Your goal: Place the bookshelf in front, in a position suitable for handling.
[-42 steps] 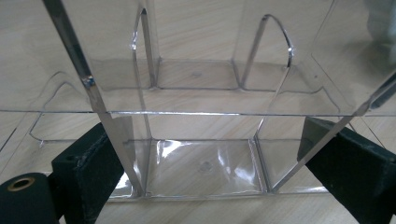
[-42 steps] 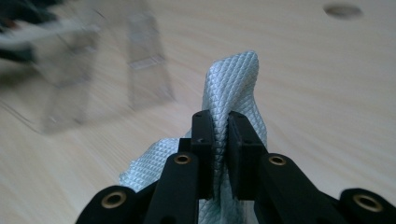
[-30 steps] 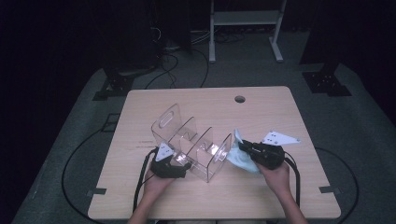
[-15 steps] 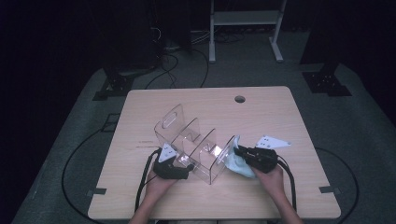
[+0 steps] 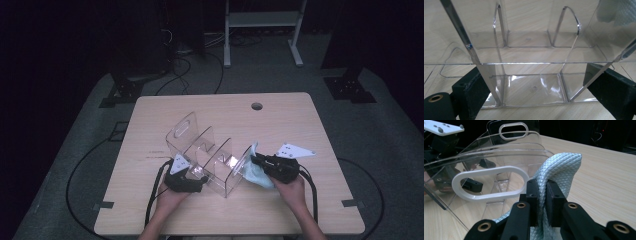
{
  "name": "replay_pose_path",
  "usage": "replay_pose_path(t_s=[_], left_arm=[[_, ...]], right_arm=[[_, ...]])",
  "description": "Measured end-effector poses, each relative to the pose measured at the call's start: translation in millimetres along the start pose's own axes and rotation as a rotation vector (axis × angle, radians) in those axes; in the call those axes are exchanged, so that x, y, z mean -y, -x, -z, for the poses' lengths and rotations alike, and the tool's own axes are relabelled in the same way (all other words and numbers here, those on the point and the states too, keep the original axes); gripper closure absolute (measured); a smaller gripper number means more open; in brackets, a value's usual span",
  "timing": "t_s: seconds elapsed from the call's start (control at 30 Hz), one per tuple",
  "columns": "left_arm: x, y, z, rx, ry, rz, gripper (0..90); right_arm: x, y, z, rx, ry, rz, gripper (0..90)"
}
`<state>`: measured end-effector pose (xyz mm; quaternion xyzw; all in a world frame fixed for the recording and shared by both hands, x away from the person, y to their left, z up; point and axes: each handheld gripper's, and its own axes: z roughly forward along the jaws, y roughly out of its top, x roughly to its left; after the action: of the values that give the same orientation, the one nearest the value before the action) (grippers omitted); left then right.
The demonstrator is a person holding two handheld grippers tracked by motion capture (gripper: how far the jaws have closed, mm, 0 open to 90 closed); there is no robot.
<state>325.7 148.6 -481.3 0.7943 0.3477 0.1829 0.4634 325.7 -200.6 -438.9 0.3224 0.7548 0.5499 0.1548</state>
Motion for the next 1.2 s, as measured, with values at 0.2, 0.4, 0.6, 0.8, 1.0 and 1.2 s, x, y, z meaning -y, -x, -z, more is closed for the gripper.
replay_pose_path(t_s=[0.2,0.4,0.6,0.8,1.0,1.2], left_arm=[[1.5,0.7,2.5,-0.005,0.002,0.004,7.0],[2.1,0.6,3.8,-0.009,0.001,0.003,7.1],[2.0,0.2,3.6,-0.007,0.003,-0.001,7.0],[0.9,0.1,2.7,-0.008,0.000,-0.003,7.0],[0.4,0.3,2.5,-0.009,-0.002,-0.004,7.0],[-0.3,0.8,1.3,-0.014,-0.001,-0.003,7.1]], right_arm=[[16.8,5.7,-15.0,-0.009,-0.071,-0.035,81.6],[-4.8,-2.0,-5.5,-0.002,-0.017,0.048,81.6],[-6.4,-10.1,-1.2,-0.088,0.021,0.058,81.6],[-17.9,-5.9,2.2,-0.055,0.019,0.045,81.7],[-21.1,-24.8,3.5,-0.074,-0.012,0.115,81.7],[-29.1,-16.6,3.9,-0.063,-0.026,0.076,81.7]])
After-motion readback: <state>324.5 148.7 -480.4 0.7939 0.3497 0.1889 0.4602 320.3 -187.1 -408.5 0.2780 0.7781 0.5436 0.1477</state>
